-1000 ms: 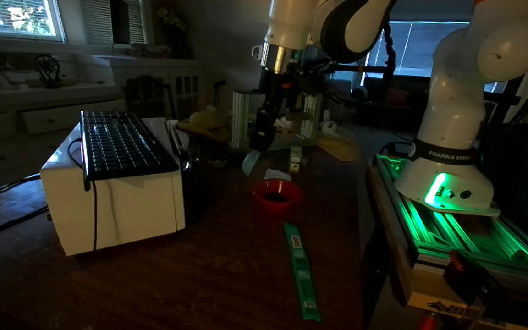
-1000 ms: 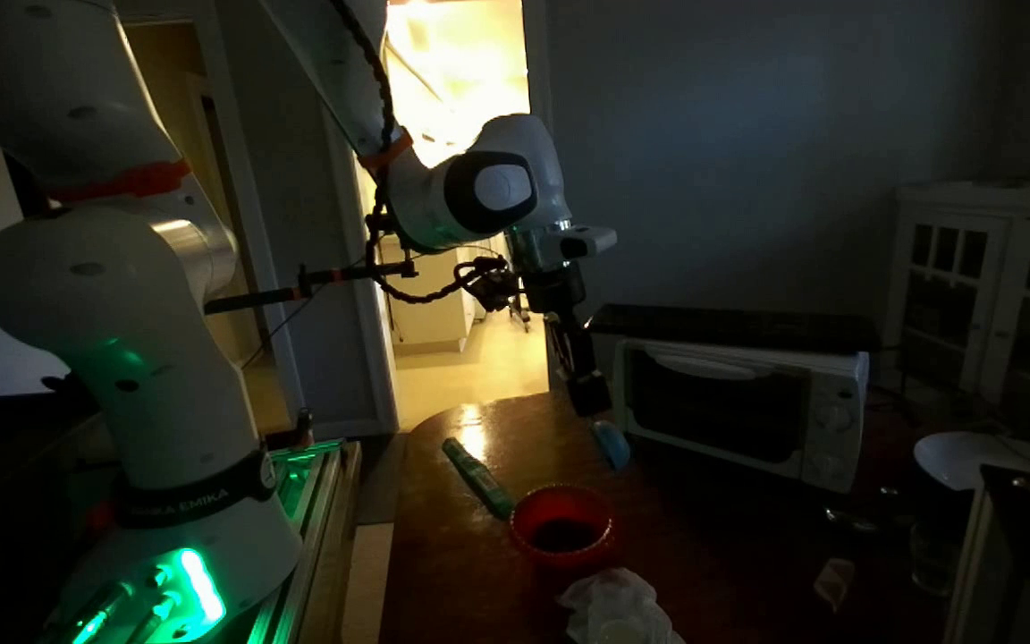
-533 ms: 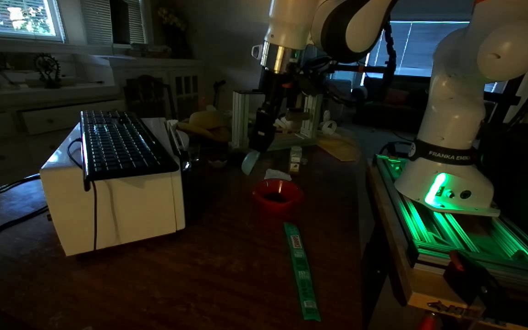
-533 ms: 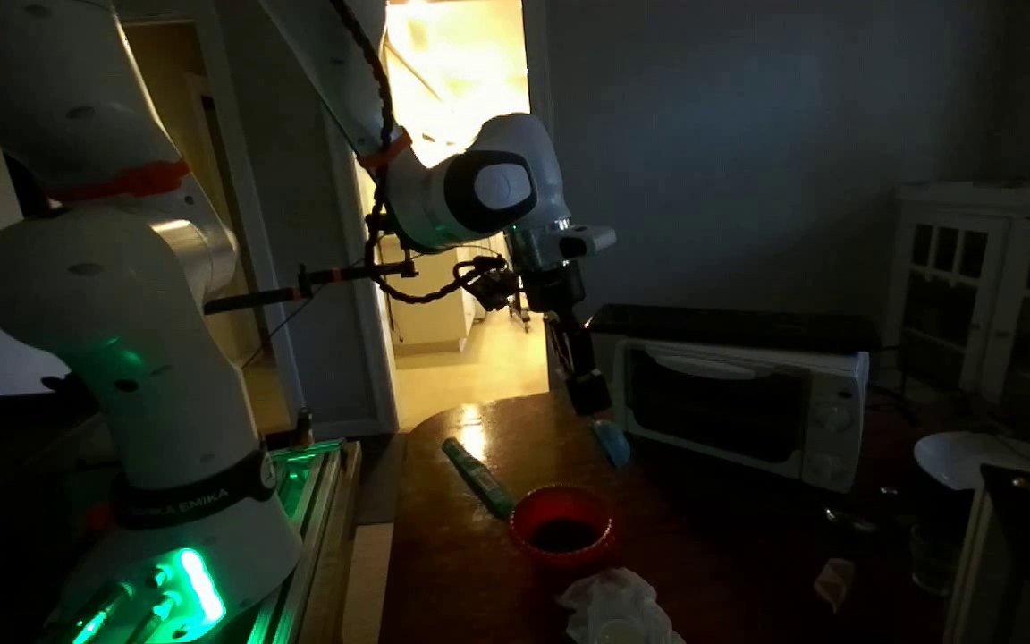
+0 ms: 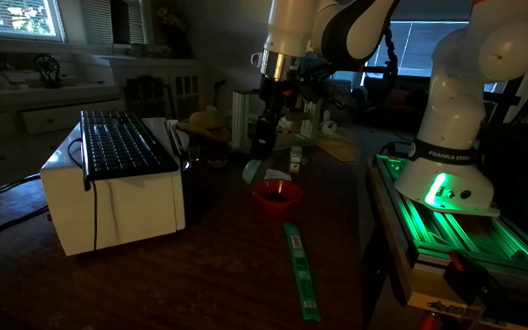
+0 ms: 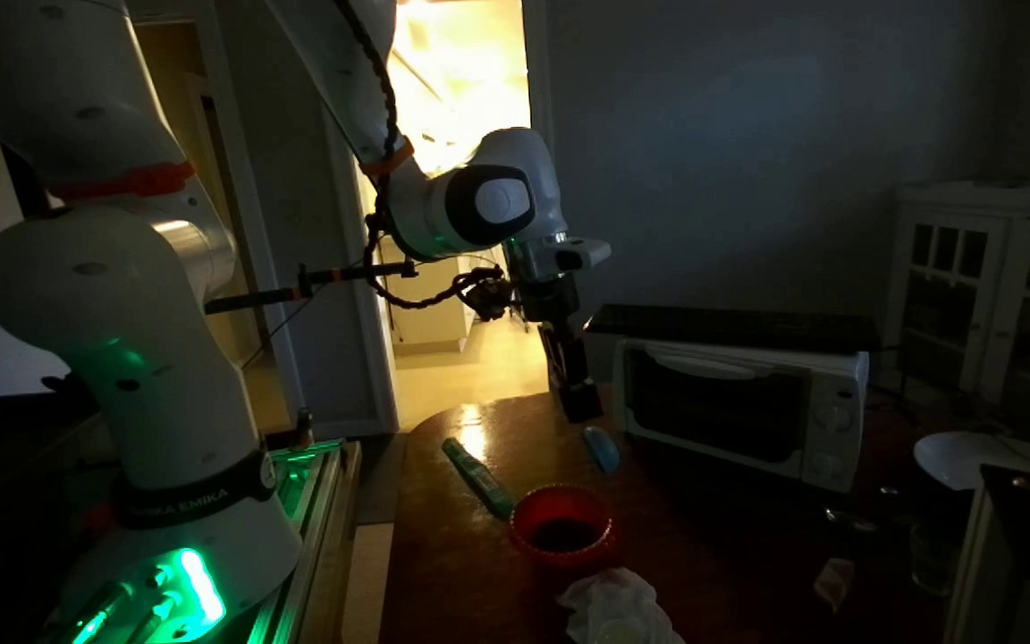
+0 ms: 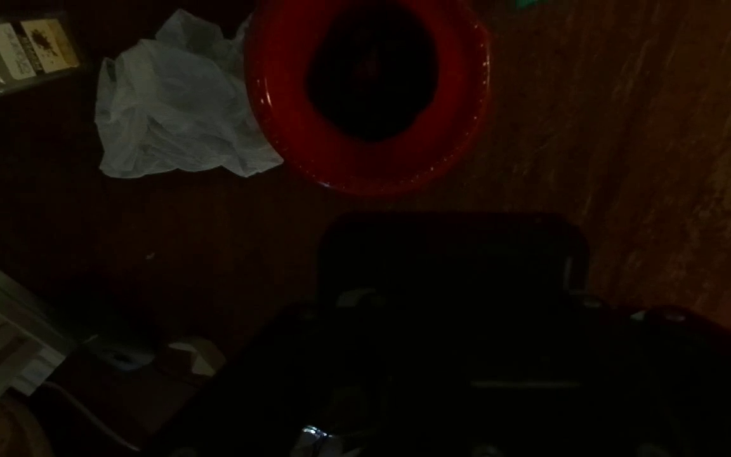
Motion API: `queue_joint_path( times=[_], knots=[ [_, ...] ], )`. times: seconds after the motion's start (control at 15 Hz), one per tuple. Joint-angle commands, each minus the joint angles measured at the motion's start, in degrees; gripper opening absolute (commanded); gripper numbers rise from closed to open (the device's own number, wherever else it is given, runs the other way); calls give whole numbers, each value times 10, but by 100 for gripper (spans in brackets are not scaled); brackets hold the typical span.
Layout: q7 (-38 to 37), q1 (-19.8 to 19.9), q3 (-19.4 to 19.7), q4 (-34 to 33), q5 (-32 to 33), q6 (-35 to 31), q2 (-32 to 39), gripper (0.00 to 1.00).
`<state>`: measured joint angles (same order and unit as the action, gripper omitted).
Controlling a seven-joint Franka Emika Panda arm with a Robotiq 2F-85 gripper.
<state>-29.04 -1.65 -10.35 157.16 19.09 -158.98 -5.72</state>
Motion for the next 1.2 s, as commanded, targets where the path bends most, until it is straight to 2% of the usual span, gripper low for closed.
queue_joint_path(
  times=[0.0,0.4,0.8,0.93,1.13],
  knots=[
    [-14,-9,2,0,-14,1,9,22],
    [-123,-1,-6,0,56,15,-3,22],
    [-243,-15,-17,0,113,51,2,22],
    [-309,-16,-24,0,149,65,-3,22],
    [-435,-12,-34,0,244,85,-9,22]
  ],
)
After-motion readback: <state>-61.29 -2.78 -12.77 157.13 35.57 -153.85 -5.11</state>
